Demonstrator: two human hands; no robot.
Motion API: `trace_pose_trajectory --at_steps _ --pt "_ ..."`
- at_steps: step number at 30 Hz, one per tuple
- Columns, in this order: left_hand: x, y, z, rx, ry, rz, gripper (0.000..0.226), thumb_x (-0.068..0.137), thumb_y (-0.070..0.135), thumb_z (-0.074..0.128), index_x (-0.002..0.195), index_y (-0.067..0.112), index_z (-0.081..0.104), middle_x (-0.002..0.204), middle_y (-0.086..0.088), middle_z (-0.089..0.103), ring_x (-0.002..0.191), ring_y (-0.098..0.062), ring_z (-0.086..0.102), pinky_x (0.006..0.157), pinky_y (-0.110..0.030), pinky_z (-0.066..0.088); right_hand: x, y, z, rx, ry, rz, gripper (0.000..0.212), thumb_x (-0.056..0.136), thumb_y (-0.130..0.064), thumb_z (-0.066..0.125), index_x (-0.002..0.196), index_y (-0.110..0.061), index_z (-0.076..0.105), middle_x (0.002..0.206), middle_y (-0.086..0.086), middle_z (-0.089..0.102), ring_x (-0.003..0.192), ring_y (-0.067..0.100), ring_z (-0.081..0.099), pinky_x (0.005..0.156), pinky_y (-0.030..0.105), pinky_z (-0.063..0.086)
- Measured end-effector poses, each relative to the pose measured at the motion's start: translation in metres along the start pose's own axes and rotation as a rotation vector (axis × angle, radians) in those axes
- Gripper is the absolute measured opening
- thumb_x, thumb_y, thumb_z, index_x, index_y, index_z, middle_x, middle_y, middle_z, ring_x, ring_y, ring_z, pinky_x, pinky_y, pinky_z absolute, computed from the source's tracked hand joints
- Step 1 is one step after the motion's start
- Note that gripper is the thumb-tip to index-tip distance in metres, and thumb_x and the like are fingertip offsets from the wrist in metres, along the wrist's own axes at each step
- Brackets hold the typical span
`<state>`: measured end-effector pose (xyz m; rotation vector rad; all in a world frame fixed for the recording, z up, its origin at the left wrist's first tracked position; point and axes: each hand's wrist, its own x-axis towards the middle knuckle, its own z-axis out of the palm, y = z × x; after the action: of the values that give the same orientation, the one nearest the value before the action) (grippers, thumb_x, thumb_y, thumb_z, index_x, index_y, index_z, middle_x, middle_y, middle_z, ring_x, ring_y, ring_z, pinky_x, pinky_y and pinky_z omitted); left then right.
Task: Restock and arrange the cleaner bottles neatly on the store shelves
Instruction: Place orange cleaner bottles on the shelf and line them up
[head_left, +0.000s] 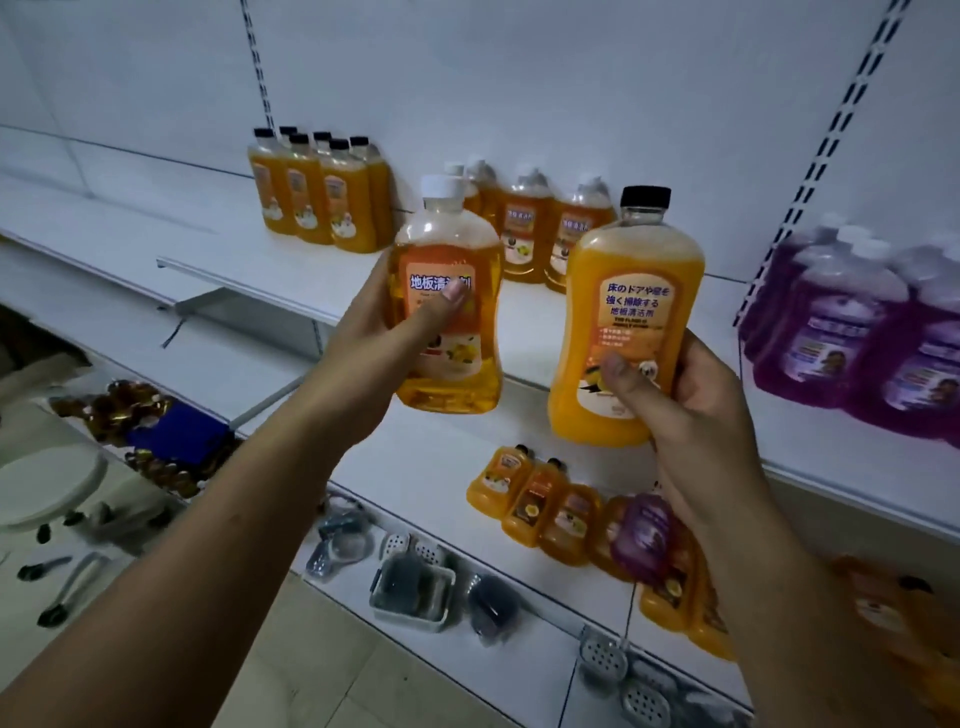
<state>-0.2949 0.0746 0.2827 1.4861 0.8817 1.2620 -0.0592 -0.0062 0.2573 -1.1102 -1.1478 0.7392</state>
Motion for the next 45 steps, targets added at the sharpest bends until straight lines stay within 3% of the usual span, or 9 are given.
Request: trace_pose_trajectory --at_steps 6,13,15,19,22,28,32,38,45 --pt "0.092 -0.004 -0.005 0.078 -0.011 0.187 0.066 0.085 0.036 0.083 0.143 0.022 0.052 0.130 -0.002 0.069 0.117 -0.016 0.071 0.094 -0.042 0.062 0.070 0.014 0.012 0.027 0.048 -0.056 0.055 0.073 -0.047 0.080 0.123 -0.026 0.068 0.117 -0.006 0.078 0.110 0.015 0.074 0.101 0.048 0.056" --pt "0.183 0.001 -0.009 0.387 -0.166 0.405 0.066 0.085 0.022 0.088 0.140 0.018 0.051 0.121 -0.001 0.070 0.108 -0.015 0.073 0.084 -0.031 0.063 0.133 0.023 0.024 0.057 0.120 -0.073 0.062 0.070 -0.048 0.081 0.125 -0.023 0.068 0.120 -0.003 0.077 0.112 0.018 0.074 0.102 0.048 0.056" --pt "0.205 -0.002 -0.007 0.483 -0.202 0.445 0.064 0.084 0.023 0.089 0.136 0.023 0.052 0.116 0.006 0.069 0.103 -0.007 0.072 0.080 -0.024 0.061 0.143 0.025 0.029 0.049 0.138 -0.082 0.061 0.069 -0.047 0.081 0.124 -0.022 0.068 0.119 -0.002 0.078 0.111 0.019 0.074 0.102 0.049 0.057" --pt "0.247 -0.012 -0.007 0.672 -0.329 0.522 0.070 0.078 0.043 0.088 0.137 0.026 0.056 0.120 0.008 0.067 0.108 -0.011 0.066 0.086 -0.026 0.056 0.158 0.030 0.039 -0.001 0.167 -0.077 0.055 0.070 -0.044 0.080 0.121 -0.025 0.069 0.117 -0.004 0.079 0.109 0.017 0.075 0.098 0.045 0.058" --pt "0.278 -0.016 -0.005 0.721 -0.411 0.544 0.067 0.077 0.041 0.089 0.136 0.025 0.062 0.119 0.011 0.069 0.105 -0.006 0.065 0.088 -0.020 0.050 0.168 0.033 0.048 -0.047 0.178 -0.066 0.051 0.072 -0.040 0.078 0.120 -0.025 0.069 0.114 -0.006 0.079 0.106 0.015 0.076 0.092 0.036 0.061" --pt "0.320 -0.028 -0.003 0.821 -0.430 0.561 0.071 0.072 0.049 0.091 0.134 0.031 0.063 0.128 0.007 0.061 0.110 -0.014 0.061 0.095 -0.037 0.054 0.190 0.038 0.064 -0.123 0.202 -0.048 0.054 0.073 -0.041 0.077 0.124 -0.025 0.069 0.112 -0.010 0.079 0.103 0.012 0.076 0.086 0.028 0.062" --pt "0.331 -0.036 0.000 0.931 -0.401 0.573 0.076 0.067 0.064 0.082 0.134 0.032 0.065 0.129 0.003 0.063 0.114 -0.020 0.064 0.107 -0.054 0.045 0.199 0.042 0.069 -0.144 0.210 -0.034 0.055 0.071 -0.043 0.078 0.123 -0.027 0.069 0.110 -0.013 0.079 0.102 0.010 0.076 0.083 0.025 0.061" --pt "0.340 -0.048 -0.001 1.082 -0.320 0.615 0.070 0.076 0.063 0.083 0.131 0.026 0.062 0.123 0.002 0.066 0.120 -0.022 0.058 0.119 -0.045 0.020 0.204 0.053 0.068 -0.168 0.246 0.000 0.057 0.069 -0.049 0.078 0.122 -0.029 0.069 0.113 -0.014 0.078 0.105 0.010 0.075 0.093 0.036 0.060" --pt "0.345 -0.054 -0.008 1.109 -0.293 0.685 0.089 0.069 0.062 0.087 0.141 0.031 0.046 0.127 0.005 0.067 0.119 -0.024 0.060 0.112 -0.044 0.029 0.208 0.060 0.064 -0.169 0.285 0.043 0.073 0.064 -0.060 0.077 0.129 -0.028 0.067 0.121 -0.011 0.076 0.111 0.014 0.074 0.101 0.047 0.058"
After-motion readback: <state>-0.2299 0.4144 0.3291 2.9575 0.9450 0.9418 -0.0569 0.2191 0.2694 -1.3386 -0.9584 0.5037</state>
